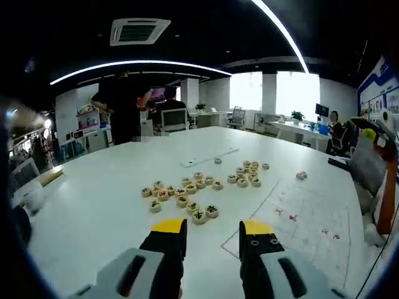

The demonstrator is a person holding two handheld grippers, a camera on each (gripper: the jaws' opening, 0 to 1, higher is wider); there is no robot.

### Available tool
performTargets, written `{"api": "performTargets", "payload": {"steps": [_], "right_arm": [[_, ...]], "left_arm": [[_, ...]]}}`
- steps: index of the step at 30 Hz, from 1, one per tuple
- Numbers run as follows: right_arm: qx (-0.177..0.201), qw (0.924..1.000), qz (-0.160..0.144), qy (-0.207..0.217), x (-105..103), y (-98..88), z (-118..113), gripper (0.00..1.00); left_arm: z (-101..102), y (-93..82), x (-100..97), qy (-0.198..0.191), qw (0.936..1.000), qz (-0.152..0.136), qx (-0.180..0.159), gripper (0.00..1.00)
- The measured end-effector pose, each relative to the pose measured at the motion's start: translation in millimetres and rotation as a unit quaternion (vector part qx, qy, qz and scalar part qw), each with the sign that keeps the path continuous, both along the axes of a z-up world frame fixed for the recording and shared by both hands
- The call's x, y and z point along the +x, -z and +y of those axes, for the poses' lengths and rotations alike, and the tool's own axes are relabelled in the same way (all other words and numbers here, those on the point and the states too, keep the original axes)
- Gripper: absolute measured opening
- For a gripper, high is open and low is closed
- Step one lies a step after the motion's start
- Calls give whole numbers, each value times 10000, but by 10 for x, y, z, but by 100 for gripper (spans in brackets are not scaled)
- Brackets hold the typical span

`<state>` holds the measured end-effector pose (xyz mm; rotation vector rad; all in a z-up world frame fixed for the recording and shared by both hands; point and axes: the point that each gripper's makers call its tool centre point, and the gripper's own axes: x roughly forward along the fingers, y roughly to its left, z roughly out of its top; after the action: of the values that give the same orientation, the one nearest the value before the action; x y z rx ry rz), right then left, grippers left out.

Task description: Pick up the chess pieces one by one and place each piece onto its starting position on the chessboard, setting the pieces on their correct points until all the chess pieces are arranged in the starting layout

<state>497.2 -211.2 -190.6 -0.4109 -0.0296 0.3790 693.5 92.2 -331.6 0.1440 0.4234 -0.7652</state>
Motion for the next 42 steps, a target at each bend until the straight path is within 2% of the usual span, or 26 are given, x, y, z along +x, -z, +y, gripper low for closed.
{"api": "performTargets", "payload": {"steps": [2, 5, 10, 13, 15, 21, 25, 29, 33, 37, 42], "right_arm": [[-2, 10000, -9, -16, -11, -5, 12, 36], [-17, 10000, -5, -31, -22, -1, 17, 37], [26, 10000, -28, 20, -14, -14, -23, 37], [11, 10000, -26, 15, -14, -14, -28, 37], [34, 10000, -37, 22, -13, -22, -32, 37], [9, 10000, -39, -1, -21, -24, -25, 37], [29, 10000, -71, 15, -35, -38, -44, 37], [21, 10000, -65, 58, -14, -38, -74, 36], [8, 10000, -47, 69, -16, -22, -71, 36], [-2, 10000, -43, 81, -4, -21, -66, 36], [-39, 10000, -38, 33, -1, -20, -31, 36]], "left_arm": [[-24, 78, 93, -64, 9999, 92, 32, 32], [-54, 253, 235, -133, 9992, 268, 270, 31], [-55, 463, 435, -304, 9974, 335, 562, 28], [-98, 583, 476, -340, 9965, 527, 552, 28], [-235, 624, 458, -202, 9966, 755, 267, 28], [-318, 763, 580, -300, 9956, 747, 470, 26], [-340, 805, 658, -385, 9956, 701, 485, 21], [-373, 786, 674, -433, 9962, 687, 327, 19], [-419, 667, 585, -396, 9968, 695, -33, 19], [-357, 544, 524, -381, 9978, 528, 91, 19], [-245, 445, 359, -249, 9982, 515, 199, 19]]}}
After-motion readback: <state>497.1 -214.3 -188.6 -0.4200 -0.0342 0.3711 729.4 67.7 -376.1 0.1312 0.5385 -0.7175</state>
